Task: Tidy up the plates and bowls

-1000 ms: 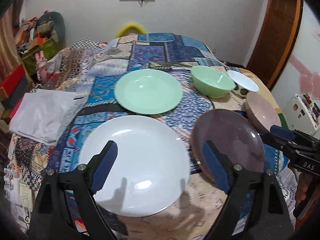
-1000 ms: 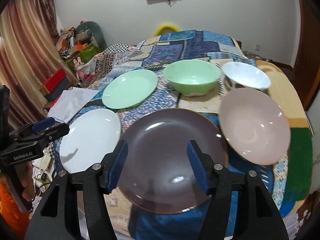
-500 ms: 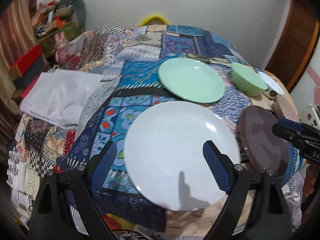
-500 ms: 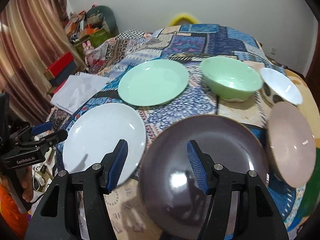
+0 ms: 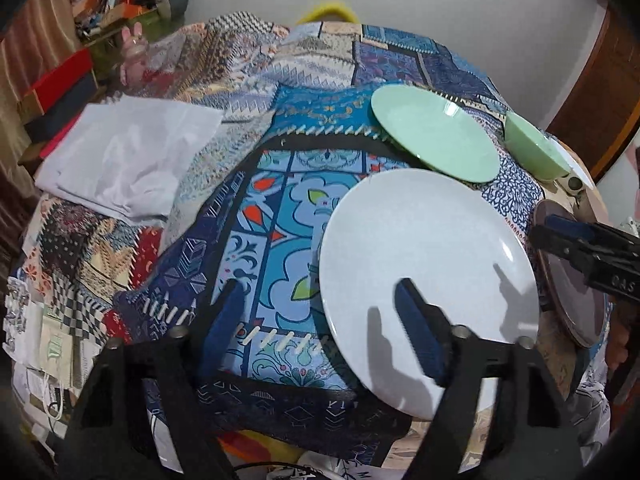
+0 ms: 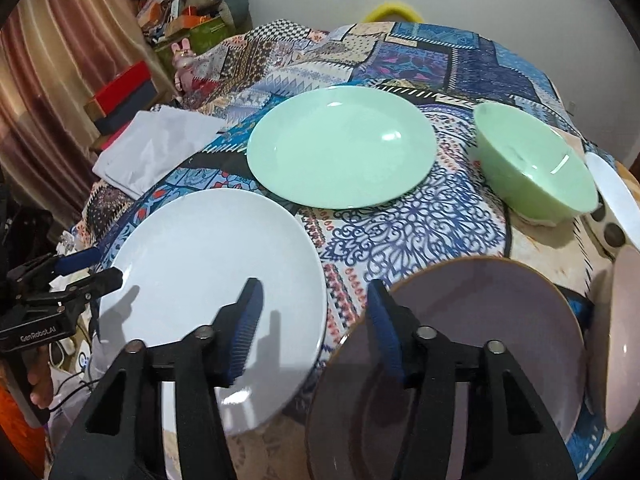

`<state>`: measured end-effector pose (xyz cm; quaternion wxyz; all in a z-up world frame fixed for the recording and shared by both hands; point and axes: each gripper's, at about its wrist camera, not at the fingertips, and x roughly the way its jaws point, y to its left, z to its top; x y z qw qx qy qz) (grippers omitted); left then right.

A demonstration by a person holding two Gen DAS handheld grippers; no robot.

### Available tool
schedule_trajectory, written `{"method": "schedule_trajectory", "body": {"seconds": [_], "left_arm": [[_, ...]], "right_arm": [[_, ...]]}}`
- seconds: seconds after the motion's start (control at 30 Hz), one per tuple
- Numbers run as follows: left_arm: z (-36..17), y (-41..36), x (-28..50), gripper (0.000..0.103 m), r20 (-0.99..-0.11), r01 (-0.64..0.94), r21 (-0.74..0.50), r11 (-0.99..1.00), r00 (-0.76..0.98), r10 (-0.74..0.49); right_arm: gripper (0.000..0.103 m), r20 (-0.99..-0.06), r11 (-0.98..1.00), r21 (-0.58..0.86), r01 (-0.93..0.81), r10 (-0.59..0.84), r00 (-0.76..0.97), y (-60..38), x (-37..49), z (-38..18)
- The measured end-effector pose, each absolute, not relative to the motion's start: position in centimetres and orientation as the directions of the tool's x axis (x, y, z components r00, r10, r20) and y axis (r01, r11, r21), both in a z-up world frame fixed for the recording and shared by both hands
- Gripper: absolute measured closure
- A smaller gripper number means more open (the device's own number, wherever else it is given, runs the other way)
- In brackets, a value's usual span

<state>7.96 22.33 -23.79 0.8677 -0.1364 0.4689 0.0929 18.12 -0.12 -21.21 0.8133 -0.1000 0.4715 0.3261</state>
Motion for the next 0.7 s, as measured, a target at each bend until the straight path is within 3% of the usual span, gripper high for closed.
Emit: {"method": "schedule_trajectory", "body": {"seconds": [0.4,0.6,0.7], "left_arm": [[-25.4,22.3,8.1,0.066,-0.853,-0.247,-0.225,0.943,0.518,-0.068],[-25.4,22.0,8.2,0.079,-0.845,-0.219,-0.26,0.94,0.524,-0.111],[-25.3,22.0,8.5,0.079,-0.848,-0.229,-0.251,0.941,0.52,-0.099]], "right_arm": [[0.084,-0.886,0.755,0.13,-0.643,0.38,0.267,1.6,18.8,-23.4],[0.085,-0.887,0.763,0.137,-0.632,0.379,0.265,1.3,18.9,-23.3],[0.085,-0.885,0.765,0.14,-0.629,0.382,0.267,1.3,18.4,-23.2]]}}
